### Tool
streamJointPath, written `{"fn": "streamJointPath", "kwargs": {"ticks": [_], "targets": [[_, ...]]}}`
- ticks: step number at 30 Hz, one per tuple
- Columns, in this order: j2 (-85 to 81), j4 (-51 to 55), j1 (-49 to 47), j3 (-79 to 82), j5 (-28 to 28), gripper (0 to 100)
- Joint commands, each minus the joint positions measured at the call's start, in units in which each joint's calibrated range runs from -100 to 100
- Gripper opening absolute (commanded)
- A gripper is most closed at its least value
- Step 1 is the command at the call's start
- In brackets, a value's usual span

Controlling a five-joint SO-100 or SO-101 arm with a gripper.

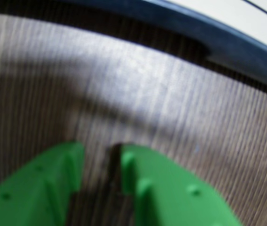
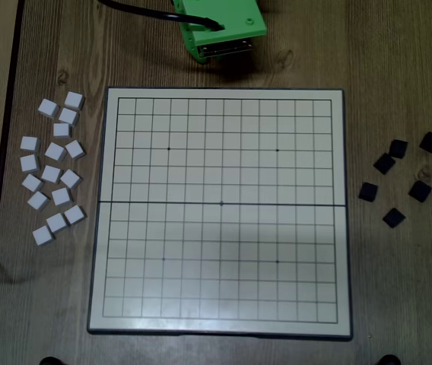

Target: Grasp a Black stone and put it on the board on position (0,0).

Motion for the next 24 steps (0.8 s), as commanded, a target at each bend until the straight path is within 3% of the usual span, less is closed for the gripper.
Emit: {"fn": "streamJointPath", "kwargs": {"ticks": [1, 4, 8, 11, 24], "targets": [[0.7, 2.6, 0.5, 0.6, 0.1, 7], [0.7, 2.5, 0.2, 0.6, -0.1, 7], [5.6, 1.4, -2.2, 0.6, -8.1, 7], [11.7, -1.8, -4.2, -1.8, -10.7, 6], [33.6, -9.2, -16.7, -23.2, -14.7, 6]]}}
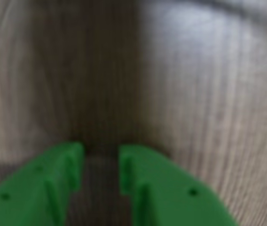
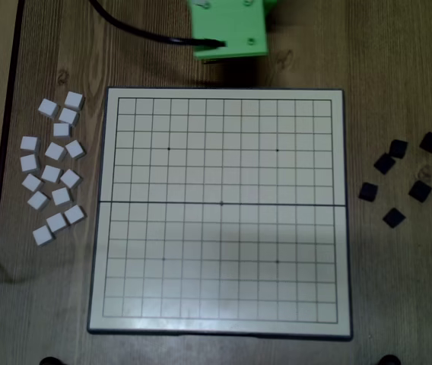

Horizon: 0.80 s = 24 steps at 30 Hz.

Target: Grasp a Black stone and put it on the board on position (0,0).

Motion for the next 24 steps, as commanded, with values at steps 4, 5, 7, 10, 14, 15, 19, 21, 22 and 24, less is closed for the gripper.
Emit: {"fn": "streamJointPath", "kwargs": {"ticks": [4, 5, 7, 10, 14, 15, 19, 21, 22, 24], "targets": [[8.2, -0.9, -5.6, -15.8, -2.1, 6], [9.1, -0.9, -6.5, -17.0, -2.6, 6], [11.3, -1.1, -8.4, -19.3, -3.4, 6], [15.3, -1.8, -10.8, -22.4, -4.3, 6], [21.6, -2.1, -13.7, -28.0, -5.1, 6], [23.2, -2.1, -14.4, -29.6, -5.2, 6], [30.3, -0.7, -17.0, -37.2, -5.7, 6], [33.0, 0.1, -18.1, -40.6, -5.9, 6], [34.0, 0.3, -18.6, -42.0, -6.1, 6], [35.9, 0.8, -19.6, -44.9, -6.3, 6]]}}
